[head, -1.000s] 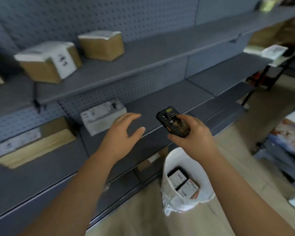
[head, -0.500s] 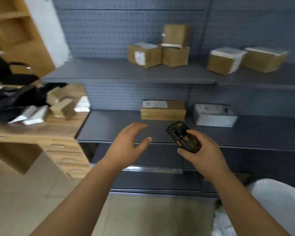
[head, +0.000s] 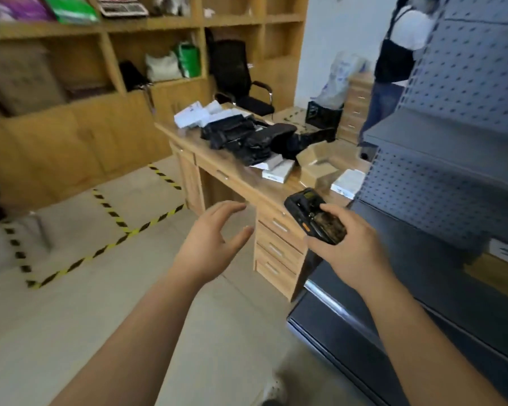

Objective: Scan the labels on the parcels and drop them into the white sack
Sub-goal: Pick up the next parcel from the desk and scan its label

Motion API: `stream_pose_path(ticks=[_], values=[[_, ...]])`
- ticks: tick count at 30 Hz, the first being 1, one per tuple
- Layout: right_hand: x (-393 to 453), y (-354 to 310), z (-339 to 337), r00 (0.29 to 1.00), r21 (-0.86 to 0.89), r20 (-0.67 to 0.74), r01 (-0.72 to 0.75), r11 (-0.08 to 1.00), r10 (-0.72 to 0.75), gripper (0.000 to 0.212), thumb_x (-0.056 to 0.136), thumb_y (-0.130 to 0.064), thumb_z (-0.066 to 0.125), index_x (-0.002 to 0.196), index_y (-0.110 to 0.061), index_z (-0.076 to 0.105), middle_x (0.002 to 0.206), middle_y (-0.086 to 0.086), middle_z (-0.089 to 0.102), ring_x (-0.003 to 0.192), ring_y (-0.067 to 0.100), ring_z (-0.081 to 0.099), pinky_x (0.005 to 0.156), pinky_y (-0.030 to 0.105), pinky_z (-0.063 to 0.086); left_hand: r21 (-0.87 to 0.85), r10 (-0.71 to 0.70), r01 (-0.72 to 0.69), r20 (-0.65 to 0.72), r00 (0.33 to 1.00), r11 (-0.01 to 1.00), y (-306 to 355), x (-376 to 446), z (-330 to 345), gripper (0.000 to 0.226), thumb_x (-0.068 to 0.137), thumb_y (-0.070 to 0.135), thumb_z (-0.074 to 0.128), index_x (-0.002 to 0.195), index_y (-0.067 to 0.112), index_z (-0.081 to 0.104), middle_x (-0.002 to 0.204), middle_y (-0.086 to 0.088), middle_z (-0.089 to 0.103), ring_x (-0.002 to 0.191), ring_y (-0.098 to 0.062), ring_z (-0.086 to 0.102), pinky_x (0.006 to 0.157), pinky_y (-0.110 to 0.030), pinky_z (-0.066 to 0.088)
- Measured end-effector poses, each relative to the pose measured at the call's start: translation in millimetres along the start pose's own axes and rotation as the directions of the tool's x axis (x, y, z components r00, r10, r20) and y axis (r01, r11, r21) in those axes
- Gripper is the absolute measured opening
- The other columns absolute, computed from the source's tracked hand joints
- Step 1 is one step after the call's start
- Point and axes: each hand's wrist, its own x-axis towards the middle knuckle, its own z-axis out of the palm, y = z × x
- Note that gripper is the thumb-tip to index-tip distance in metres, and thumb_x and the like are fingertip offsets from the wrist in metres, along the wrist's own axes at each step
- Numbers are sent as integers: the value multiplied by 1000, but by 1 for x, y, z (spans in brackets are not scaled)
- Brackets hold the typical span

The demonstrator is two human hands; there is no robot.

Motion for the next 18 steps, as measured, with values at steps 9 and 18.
stream_pose_path(ticks=[9,18], values=[[187,-85,138,953,197,110,259,946,-283,64,70,-44,83,129,-34,59,118,-12,63,111,12,58,96,35,50,137,-203,239,-230,952,961,-109,99,-98,43,92,36,64,132,24,57,123,20,51,111,1,44,101,-25,37],[318,-175,252,855,314,200,407,858,-478,63,71,-36,85,128,-35,59,119,-13,61,110,10,57,93,31,51,184,-317,406,-379,870,895,-201,161,-168,42,94,40,61,133,27,55,130,21,51,120,6,42,104,-19,34]])
